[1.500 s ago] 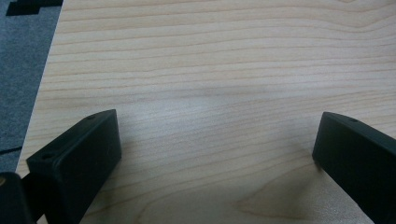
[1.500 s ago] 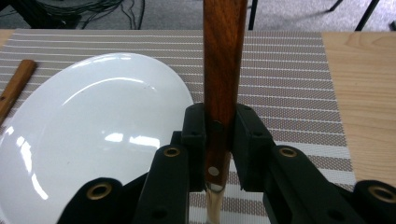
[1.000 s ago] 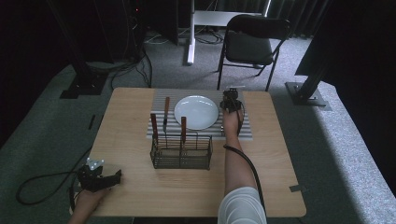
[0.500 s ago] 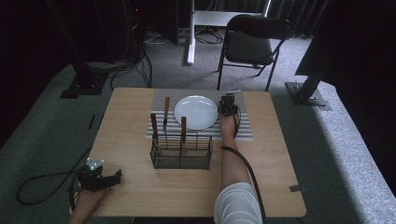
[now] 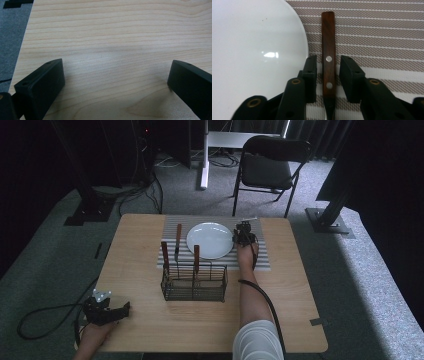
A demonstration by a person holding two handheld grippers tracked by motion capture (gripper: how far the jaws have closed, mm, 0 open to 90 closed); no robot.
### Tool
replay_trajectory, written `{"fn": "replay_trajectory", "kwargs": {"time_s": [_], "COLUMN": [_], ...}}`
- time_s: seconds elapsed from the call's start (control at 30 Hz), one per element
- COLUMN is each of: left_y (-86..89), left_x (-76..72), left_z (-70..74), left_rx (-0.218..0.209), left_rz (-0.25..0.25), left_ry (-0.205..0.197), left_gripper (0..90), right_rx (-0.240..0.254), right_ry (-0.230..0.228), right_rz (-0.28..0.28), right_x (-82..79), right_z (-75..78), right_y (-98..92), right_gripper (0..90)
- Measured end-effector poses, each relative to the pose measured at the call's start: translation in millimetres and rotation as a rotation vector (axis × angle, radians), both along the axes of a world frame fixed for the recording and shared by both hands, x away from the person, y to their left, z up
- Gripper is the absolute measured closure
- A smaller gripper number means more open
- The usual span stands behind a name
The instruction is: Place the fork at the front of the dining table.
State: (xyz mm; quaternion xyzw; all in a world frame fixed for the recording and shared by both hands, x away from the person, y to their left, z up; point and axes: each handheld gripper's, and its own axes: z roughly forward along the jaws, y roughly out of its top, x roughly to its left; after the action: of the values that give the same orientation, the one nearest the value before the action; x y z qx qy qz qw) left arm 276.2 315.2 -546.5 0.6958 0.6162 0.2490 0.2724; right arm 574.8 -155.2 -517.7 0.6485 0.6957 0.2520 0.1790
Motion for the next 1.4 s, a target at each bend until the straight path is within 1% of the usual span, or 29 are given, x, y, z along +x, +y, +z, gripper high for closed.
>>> {"fn": "replay_trajectory", "kwargs": {"time_s": [0.03,0.1,0.17,0.23,0.3,0.37,0.53,0.6,0.63,0.67,0.7,0.73,0.77,0.83,0.93,1.0,1.07,1.1,1.2,1.27,1.33,1.4], "left_y": [0.0,0.0,0.0,0.0,0.0,0.0,-0.1,0.0,-0.1,-0.1,-0.1,-0.1,0.0,0.0,-0.1,0.0,-0.1,0.0,-0.1,0.0,0.0,0.0], "left_x": [0.0,0.0,0.0,0.0,0.0,0.0,0.0,0.0,0.0,0.0,0.0,0.0,0.0,0.0,0.0,0.0,0.1,0.1,0.1,0.1,0.1,0.1], "left_z": [0.0,0.0,0.0,0.0,0.0,0.0,0.0,0.0,0.0,0.0,0.0,0.0,0.0,0.0,0.0,0.1,0.1,0.0,0.1,0.1,0.1,0.1], "left_rx": [0.0,-0.001,0.0,0.0,-0.001,0.0,-0.001,0.0,0.0,0.0,0.0,-0.001,0.0,0.0,-0.001,0.0,0.0,0.0,0.0,0.0,0.0,0.0], "left_rz": [0.0,0.0,0.0,0.0,0.0,0.0,0.0,0.0,0.0,0.0,0.0,0.0,0.0,0.0,0.0,0.0,0.0,0.0,0.0,0.0,0.0,0.0], "left_ry": [0.0,0.0,0.0,0.0,0.0,0.0,0.0,0.0,0.0,0.0,0.0,0.0,0.0,0.0,0.0,0.0,0.0,0.0,0.0,0.0,0.0,0.0], "left_gripper": [0.9,0.9,0.9,0.8,0.9,0.9,0.9,0.9,0.9,0.9,0.9,0.9,0.9,0.9,0.9,0.9,0.9,0.9,0.9,0.9,0.9,0.9], "right_rx": [0.003,0.03,0.04,0.082,0.092,0.113,0.127,0.119,0.122,0.13,0.125,0.11,0.108,0.127,0.141,0.143,0.133,0.142,0.141,0.151,0.142,0.16], "right_ry": [-0.006,-0.017,-0.028,-0.042,-0.057,-0.069,-0.09,-0.096,-0.093,-0.08,-0.074,-0.071,-0.064,-0.05,-0.035,-0.032,-0.03,-0.027,-0.013,-0.008,-0.015,-0.009], "right_rz": [0.0,0.004,0.007,0.005,0.005,0.012,0.025,0.035,0.038,0.043,0.048,0.049,0.042,0.035,0.031,0.038,0.038,0.041,0.057,0.069,0.073,0.083], "right_x": [-2.6,-8.2,-14.8,-22.6,-30.6,-37.6,-52.5,-58.1,-60.1,-61.6,-63.3,-65.7,-68.3,-73.7,-82.6,-88.6,-93.4,-95.1,-97.9,-99.8,-101.7,-102.0], "right_z": [1.2,3.2,5.0,7.1,10.0,12.6,18.5,19.4,19.1,18.1,16.7,15.4,13.9,10.4,6.1,3.5,0.6,-1.2,-6.2,-8.2,-9.0,-8.7], "right_y": [-1.3,-4.5,-7.6,-12.5,-15.3,-18.8,-25.5,-26.3,-26.7,-27.0,-26.7,-26.4,-26.5,-28.1,-29.6,-30.0,-30.3,-30.9,-29.7,-27.9,-25.7,-24.8], "right_gripper": [66.3,64.8,62.6,61.8,57.6,55.7,52.7,51.6,50.9,50.9,50.9,51.3,51.5,51.5,51.5,51.4,51.4,51.4,51.4,50.8,50.2,49.4]}}
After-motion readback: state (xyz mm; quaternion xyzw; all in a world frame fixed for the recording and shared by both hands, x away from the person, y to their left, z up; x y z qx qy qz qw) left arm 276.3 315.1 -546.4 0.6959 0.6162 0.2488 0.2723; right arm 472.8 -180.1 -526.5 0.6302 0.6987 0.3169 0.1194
